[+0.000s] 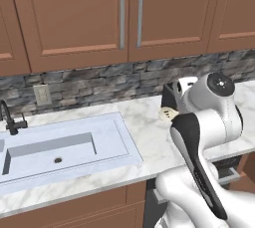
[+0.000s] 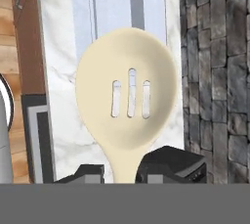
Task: Organize the utensils by type. Pick up the wooden spoons from the counter and place them in the open cabinet. Then pick up the metallic utensils from the counter and place them in the open drawer.
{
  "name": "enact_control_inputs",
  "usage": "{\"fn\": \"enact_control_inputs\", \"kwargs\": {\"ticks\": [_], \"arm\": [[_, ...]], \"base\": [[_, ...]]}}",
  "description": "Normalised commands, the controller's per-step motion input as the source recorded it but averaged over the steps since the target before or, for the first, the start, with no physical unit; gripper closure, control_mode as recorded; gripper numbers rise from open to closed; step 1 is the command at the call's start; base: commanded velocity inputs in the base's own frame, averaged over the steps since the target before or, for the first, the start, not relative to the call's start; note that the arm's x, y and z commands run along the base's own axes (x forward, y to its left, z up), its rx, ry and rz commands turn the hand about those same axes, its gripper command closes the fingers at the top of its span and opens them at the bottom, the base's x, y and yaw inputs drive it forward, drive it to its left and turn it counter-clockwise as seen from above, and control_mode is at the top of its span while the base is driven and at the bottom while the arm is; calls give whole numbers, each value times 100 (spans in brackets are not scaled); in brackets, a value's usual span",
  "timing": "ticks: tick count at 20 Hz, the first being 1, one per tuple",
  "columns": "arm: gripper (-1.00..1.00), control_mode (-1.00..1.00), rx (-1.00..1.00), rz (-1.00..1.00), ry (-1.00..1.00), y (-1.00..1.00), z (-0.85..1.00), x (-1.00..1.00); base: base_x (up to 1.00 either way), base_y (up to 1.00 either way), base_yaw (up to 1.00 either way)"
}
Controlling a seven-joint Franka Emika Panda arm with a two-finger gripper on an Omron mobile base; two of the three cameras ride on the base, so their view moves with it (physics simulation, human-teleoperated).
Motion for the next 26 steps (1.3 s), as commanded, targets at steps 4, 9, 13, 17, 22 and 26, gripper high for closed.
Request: {"fn": "enact_control_inputs", "kwargs": {"ticks": [4, 9, 13, 17, 22, 26], "arm": [[100, -100, 0, 0, 0, 0, 0, 0], [100, 100, 0, 0, 0, 0, 0, 0], [100, 100, 0, 0, 0, 0, 0, 0], [100, 100, 0, 0, 0, 0, 0, 0], [100, 100, 0, 0, 0, 0, 0, 0], [100, 100, 0, 0, 0, 0, 0, 0]], "base": [[0, 0, 0], [-4, 0, 0], [-50, 0, 0], [-79, 8, 1], [-80, 23, 8], [-65, 39, 47]]}}
